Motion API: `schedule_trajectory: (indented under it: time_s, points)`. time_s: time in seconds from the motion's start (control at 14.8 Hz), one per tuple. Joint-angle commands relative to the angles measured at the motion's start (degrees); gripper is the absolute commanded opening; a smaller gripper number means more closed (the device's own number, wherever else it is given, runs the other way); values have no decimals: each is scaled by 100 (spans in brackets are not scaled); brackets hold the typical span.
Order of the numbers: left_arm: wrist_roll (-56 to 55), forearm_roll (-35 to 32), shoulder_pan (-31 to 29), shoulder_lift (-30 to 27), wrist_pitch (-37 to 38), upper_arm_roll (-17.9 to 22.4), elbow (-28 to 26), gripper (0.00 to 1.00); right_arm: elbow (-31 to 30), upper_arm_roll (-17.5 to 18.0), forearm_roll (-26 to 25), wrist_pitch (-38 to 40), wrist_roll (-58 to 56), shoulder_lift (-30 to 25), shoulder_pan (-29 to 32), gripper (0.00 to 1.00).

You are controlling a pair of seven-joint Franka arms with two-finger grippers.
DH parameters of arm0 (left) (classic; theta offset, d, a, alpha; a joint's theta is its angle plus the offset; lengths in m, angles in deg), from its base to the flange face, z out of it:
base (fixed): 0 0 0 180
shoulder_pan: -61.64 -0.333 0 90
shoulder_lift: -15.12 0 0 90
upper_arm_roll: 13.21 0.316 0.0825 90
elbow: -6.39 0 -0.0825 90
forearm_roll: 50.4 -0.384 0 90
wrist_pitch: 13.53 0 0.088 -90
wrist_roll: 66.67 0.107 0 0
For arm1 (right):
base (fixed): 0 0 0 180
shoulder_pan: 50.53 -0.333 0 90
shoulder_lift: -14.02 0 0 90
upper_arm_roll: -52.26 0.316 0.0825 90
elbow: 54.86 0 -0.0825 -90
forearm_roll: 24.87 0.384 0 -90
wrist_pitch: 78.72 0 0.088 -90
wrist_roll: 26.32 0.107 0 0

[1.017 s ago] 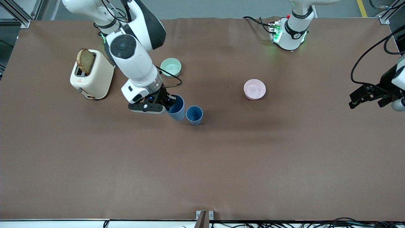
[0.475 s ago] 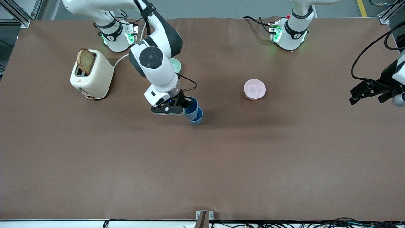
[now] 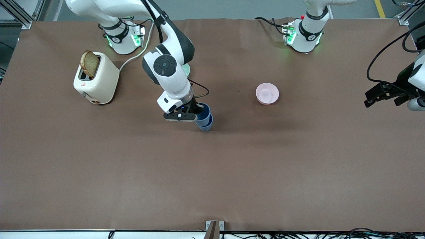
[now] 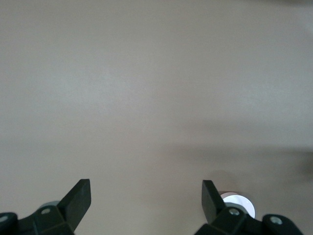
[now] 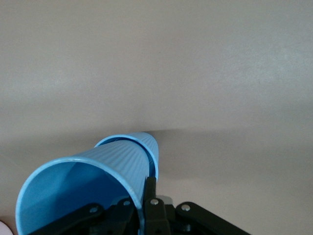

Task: Stack blue cups with both arms
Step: 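Open the right gripper to release the stacked cup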

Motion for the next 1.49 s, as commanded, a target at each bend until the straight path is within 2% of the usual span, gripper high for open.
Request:
schedule_trajectory:
  time_s: [0.0,0.61,0.81,0.88,0.95,1.02,1.08,1.15,1.42]
  points:
    - [60,-29,-23,-35,259,-19,40,100,-112,-64,66,-65,159,-108,-104,0]
    - [51,41,3,-88,268,-54,40,100,-164,-64,66,-74,159,-99,-113,2]
    - [42,33,20,-88,251,-54,49,100,-164,-64,66,-65,159,-90,-113,8]
    - [42,24,29,-97,251,-62,49,100,-164,-64,66,-74,159,-81,-113,14]
    - [42,6,55,-97,242,-71,57,100,-164,-64,66,-74,151,-81,-113,27]
    - [34,-20,47,-97,233,-71,57,100,-156,-64,66,-65,151,-90,-113,46]
    - [42,-29,29,-97,233,-71,57,100,-156,-64,66,-56,142,-90,-113,72]
    - [34,-20,12,-97,233,-71,57,100,-147,-64,66,-56,142,-90,-104,83]
    - [25,41,3,-97,233,-80,57,100,-129,-82,66,-4,72,-221,141,94]
